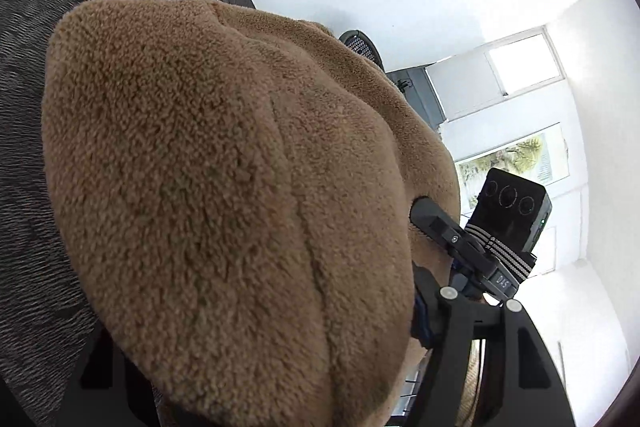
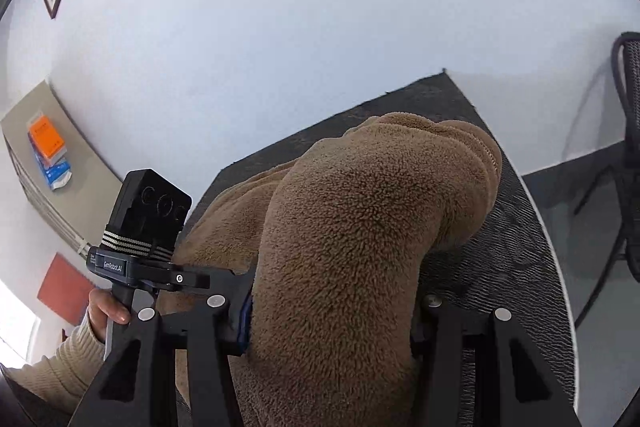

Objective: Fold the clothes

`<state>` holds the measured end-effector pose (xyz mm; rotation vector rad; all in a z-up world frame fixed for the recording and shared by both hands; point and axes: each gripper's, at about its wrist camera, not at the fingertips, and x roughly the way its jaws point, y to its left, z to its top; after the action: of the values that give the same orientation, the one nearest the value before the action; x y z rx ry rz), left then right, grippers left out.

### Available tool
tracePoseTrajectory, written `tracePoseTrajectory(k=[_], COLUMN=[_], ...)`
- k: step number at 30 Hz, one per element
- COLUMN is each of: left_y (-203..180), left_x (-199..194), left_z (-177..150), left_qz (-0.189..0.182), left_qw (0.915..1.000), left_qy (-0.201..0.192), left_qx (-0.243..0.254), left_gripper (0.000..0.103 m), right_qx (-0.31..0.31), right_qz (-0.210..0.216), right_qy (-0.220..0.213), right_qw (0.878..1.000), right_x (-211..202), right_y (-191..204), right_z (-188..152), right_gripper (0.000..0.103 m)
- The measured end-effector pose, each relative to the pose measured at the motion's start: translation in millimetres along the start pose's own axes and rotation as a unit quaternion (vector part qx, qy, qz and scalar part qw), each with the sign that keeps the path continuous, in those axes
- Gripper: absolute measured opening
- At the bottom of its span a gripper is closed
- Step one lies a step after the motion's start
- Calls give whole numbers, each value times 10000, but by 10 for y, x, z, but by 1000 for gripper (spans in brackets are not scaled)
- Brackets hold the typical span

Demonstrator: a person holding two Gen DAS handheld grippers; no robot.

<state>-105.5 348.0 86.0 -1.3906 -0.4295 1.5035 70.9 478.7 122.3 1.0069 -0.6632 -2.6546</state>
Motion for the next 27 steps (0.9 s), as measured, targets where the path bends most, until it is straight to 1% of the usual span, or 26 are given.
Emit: tracePoseTrajectory(k=[2, 4, 6, 7, 8, 9, 10, 11, 12, 15, 16, 18, 21, 22, 23, 24, 26, 27], left_y=[49, 95, 99, 129, 161, 190, 219, 229, 236, 284, 305, 349, 486, 562, 642, 720, 852, 883], left_x=[112, 259, 432, 494, 561, 555, 534, 513, 492, 368, 317, 157, -122, -202, -279, -331, -388, -378], left_z=[9, -13, -32, -38, -55, -52, -44, -38, -31, -7, 1, 38, 151, 203, 258, 314, 425, 466], left_qz=[114, 291, 420, 432, 416, 339, 250, 226, 213, 98, 44, -93, -319, -379, -435, -458, -450, -514], left_qw=[9999, 9994, 9988, 9985, 9983, 9985, 9986, 9986, 9985, 9979, 9976, 9980, 9977, 9968, 9956, 9945, 9931, 9927], left_qy=[84, 170, 236, 288, 336, 351, 360, 390, 425, 514, 530, 429, 120, 2, -118, -186, -222, -180], left_qx=[-33, -35, -86, -149, -227, -261, -286, -277, -260, -386, -444, -451, -589, -703, -825, -928, -1060, -1076], left_gripper=[75, 76, 80, 85, 88, 88, 88, 88, 88, 89, 90, 90, 93, 96, 97, 97, 97, 97], right_qx=[108, 222, 282, 336, 398, 458, 495, 533, 570, 684, 730, 937, 1489, 1678, 1862, 2008, 2281, 2376], right_qz=[-58, -122, -226, -233, -221, -208, -200, -191, -174, 89, 204, 413, 809, 905, 996, 1041, 1139, 1201], right_qy=[110, 233, 358, 377, 391, 406, 429, 452, 475, 524, 497, 379, 220, 221, 223, 239, 285, 329], right_qw=[9999, 9994, 9987, 9985, 9982, 9979, 9976, 9974, 9971, 9962, 9959, 9940, 9853, 9814, 9772, 9738, 9665, 9633], right_x=[36, 121, 224, 267, 226, 196, 256, 316, 370, 389, 276, 193, 133, 204, 275, 356, 513, 585], right_y=[-188, -247, -315, -350, -463, -568, -603, -638, -673, -785, -809, -912, -1180, -1289, -1395, -1476, -1621, -1674], right_z=[-52, -108, -168, -192, -146, -106, -116, -127, -139, -215, -220, -154, -32, 14, 61, 114, 202, 239], right_gripper=[54, 54, 56, 57, 62, 70, 74, 80, 81, 83, 84, 86, 91, 92, 96, 98, 98, 98])
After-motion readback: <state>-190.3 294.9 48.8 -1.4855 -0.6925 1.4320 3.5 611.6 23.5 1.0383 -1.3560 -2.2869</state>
